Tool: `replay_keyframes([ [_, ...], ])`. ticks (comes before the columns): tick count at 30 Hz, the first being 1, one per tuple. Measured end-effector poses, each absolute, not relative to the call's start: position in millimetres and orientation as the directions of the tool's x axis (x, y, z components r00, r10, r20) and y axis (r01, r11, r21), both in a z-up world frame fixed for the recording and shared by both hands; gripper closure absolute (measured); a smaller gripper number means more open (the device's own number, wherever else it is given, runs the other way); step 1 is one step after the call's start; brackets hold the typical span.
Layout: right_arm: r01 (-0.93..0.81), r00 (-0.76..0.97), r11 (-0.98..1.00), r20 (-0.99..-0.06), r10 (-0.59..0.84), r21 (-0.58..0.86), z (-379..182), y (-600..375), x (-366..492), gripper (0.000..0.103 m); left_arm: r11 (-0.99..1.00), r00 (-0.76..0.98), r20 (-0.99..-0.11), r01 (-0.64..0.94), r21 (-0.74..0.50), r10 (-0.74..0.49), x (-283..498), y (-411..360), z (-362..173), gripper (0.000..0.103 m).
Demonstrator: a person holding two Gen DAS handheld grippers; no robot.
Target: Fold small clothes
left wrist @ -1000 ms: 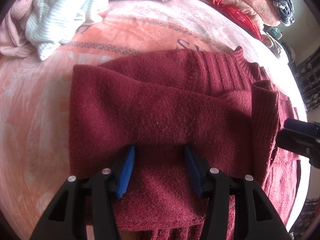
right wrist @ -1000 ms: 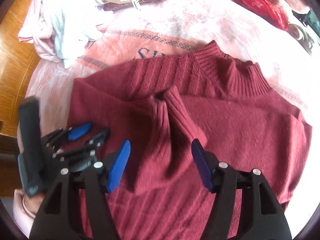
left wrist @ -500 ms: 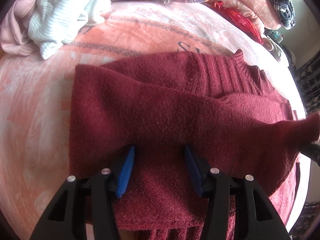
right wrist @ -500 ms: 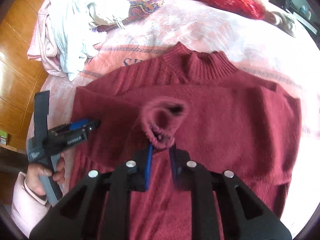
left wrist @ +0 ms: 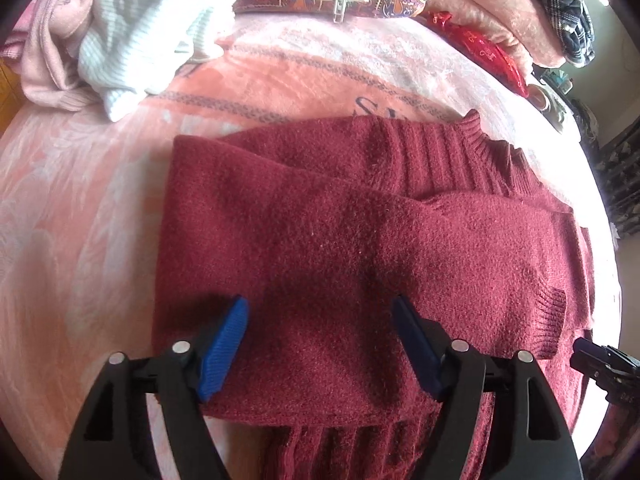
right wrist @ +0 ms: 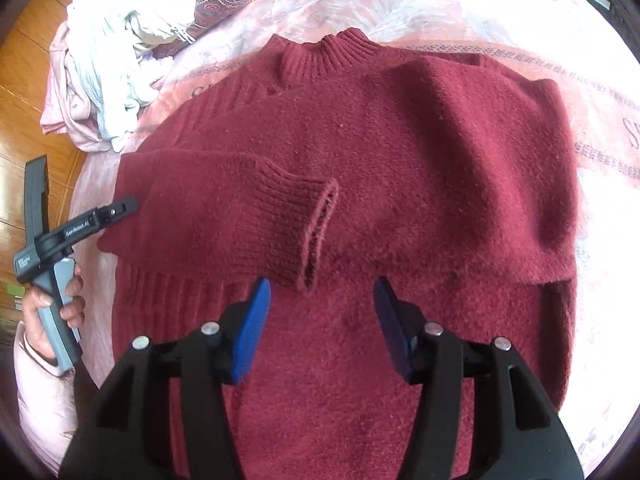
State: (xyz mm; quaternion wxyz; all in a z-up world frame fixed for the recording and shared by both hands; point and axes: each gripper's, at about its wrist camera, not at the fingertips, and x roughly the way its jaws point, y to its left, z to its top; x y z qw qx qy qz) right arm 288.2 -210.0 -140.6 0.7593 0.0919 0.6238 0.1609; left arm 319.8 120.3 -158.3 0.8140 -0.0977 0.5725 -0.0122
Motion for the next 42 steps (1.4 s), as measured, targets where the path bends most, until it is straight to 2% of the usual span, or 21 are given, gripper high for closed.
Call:
replay_keyframes([
  [6,-0.049,0.110,0.917,-0.911,0.398,0.395,-161,-197,317,0.048,0.984,0.377,-0.923,-0.123,-0.130,-0.075,310,138,-145,0.028],
  [7,-0.057,0.120,0.919,-0.911,0.394,0.390,-160,-193,319,0.054,0.983,0.382,-0.922,-0.134,-0.122,-0.063,310,143,-144,0.028],
  [8,-0.077,0.132,0.922,-0.913,0.387,0.380,-157,-190,321,0.064,0.983,0.384,-0.922,-0.147,-0.113,-0.049,309,149,-143,0.027],
  [9,-0.099,0.136,0.924,-0.915,0.380,0.369,-155,-185,322,0.069,0.981,0.384,-0.923,-0.164,-0.102,-0.032,310,155,-143,0.027],
  [10,-0.115,0.129,0.924,-0.917,0.377,0.364,-153,-180,323,0.081,0.979,0.384,-0.923,-0.178,-0.098,-0.023,310,161,-143,0.027],
  [11,-0.136,0.121,0.922,-0.918,0.378,0.362,-152,-175,323,0.097,0.976,0.383,-0.924,-0.194,-0.097,-0.016,310,166,-144,0.027],
  [14,-0.205,0.140,0.925,-0.926,0.352,0.320,-143,-166,321,0.098,0.964,0.383,-0.924,-0.238,-0.117,-0.017,310,182,-144,0.027],
  [21,-0.235,0.254,0.904,-0.875,0.413,0.358,-90,-206,318,0.098,0.959,0.414,-0.910,-0.252,-0.129,-0.014,311,186,-136,0.027],
  [28,-0.146,0.379,0.942,-0.863,0.334,0.301,-50,-284,328,0.098,0.969,0.439,-0.899,-0.222,-0.105,0.003,322,164,-130,0.027],
  [36,-0.017,0.284,0.980,-0.939,0.194,0.197,-122,-327,343,0.098,0.986,0.351,-0.935,-0.164,-0.007,0.051,344,120,-170,0.027],
  [40,0.067,0.301,0.959,-0.922,0.242,0.274,-138,-350,343,0.098,0.988,0.370,-0.928,-0.153,-0.005,0.052,342,111,-171,0.027],
  [42,0.064,0.309,0.964,-0.924,0.226,0.258,-136,-350,341,0.098,0.991,0.382,-0.922,-0.133,0.014,0.064,342,106,-170,0.025],
])
